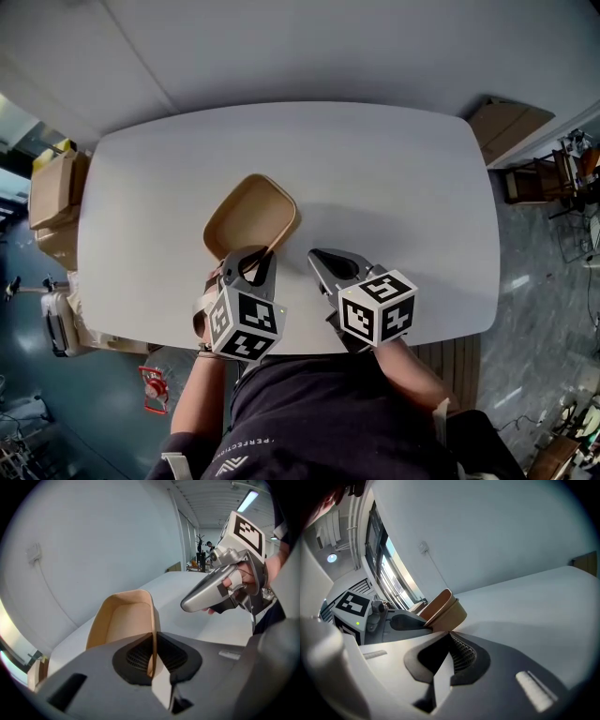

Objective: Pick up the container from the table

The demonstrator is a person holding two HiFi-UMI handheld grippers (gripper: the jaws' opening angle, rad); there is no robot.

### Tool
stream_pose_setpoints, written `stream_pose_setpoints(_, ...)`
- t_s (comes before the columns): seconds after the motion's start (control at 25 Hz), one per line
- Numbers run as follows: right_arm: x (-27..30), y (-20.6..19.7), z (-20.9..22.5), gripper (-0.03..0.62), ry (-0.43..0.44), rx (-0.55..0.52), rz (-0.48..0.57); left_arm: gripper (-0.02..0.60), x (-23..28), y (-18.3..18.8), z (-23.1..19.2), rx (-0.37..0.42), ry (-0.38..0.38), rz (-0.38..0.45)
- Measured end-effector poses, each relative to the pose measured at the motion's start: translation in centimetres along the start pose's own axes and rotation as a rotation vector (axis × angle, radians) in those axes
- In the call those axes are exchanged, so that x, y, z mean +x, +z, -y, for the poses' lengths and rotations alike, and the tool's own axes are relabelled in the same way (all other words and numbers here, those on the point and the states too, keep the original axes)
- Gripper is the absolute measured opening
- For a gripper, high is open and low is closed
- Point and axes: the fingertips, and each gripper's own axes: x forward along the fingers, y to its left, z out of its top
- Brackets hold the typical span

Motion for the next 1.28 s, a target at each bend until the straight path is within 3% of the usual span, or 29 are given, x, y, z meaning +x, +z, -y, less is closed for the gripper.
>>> stream_pose_setpoints(0.64, -2.9, 1.8, -3.3, -0.002, -0.024, -0.082, 0.094, 0.029, -6.5, 1.7, -1.2, -0.204, 0.056, 0.243)
stream_pose_setpoints(0.88, -3.2, 2.9, -4.5, -0.002, -0.026, -0.101, 0.140, 0.029, -8.4, 2.7, -1.9, -0.224, 0.088, 0.335)
stream_pose_setpoints(1.28, -3.3, 3.3, -5.7, -0.002, -0.041, -0.129, 0.167, 0.029, -9.5, 2.1, -2.5, -0.305, 0.081, 0.385)
